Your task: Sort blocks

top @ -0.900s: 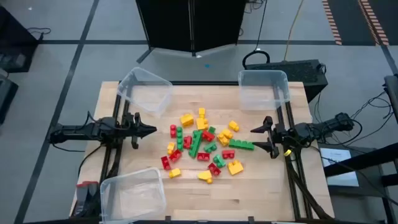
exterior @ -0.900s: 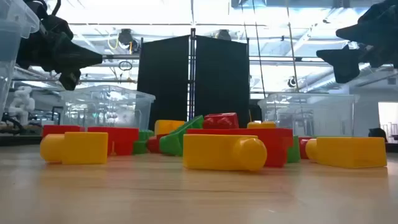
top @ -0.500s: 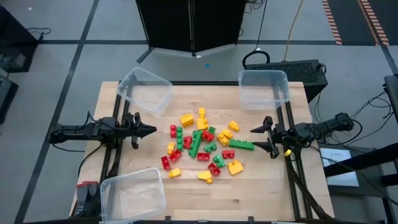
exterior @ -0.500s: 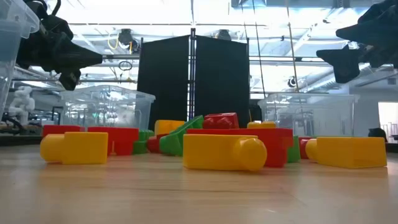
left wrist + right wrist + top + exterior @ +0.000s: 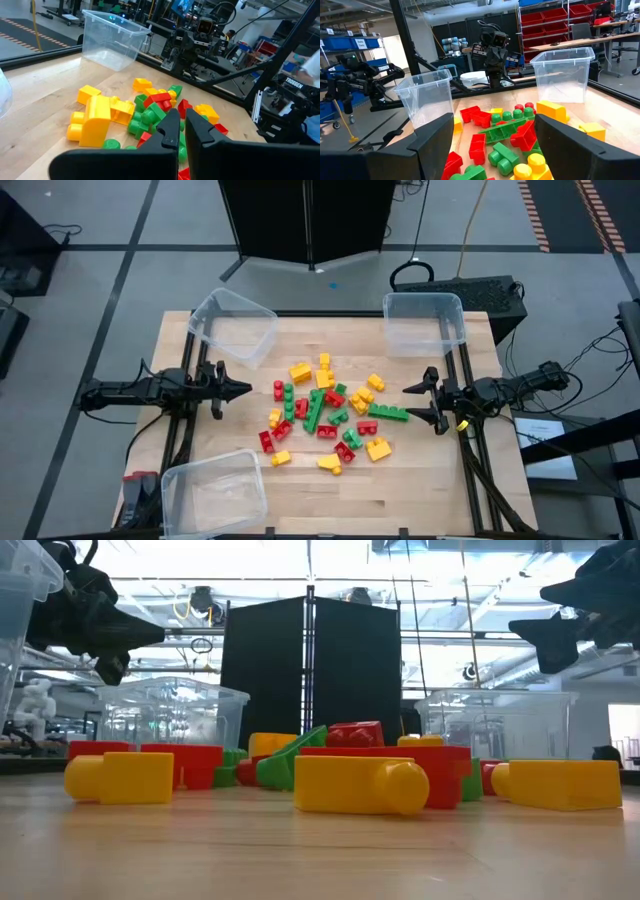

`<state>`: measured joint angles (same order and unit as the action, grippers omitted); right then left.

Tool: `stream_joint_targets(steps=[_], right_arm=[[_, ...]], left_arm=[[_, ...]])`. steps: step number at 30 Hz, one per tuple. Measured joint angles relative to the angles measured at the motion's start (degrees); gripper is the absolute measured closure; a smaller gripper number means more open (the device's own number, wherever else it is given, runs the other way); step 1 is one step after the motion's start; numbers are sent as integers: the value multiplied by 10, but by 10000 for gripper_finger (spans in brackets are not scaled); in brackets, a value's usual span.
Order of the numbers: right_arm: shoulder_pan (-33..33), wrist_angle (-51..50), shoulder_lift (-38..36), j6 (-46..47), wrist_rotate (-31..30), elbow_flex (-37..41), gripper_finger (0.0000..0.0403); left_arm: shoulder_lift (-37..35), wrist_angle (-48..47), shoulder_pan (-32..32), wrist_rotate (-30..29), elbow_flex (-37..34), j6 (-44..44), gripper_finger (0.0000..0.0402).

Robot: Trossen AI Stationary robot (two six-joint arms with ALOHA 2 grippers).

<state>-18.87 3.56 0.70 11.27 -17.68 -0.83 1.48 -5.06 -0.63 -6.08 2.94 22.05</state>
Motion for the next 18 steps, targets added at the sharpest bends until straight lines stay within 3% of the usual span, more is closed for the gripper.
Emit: stream_joint_targets(steps=[18], right_arm=[[0,7,0,0,-1,1,131]], left_arm=[[0,0,0,0,0,0,401]])
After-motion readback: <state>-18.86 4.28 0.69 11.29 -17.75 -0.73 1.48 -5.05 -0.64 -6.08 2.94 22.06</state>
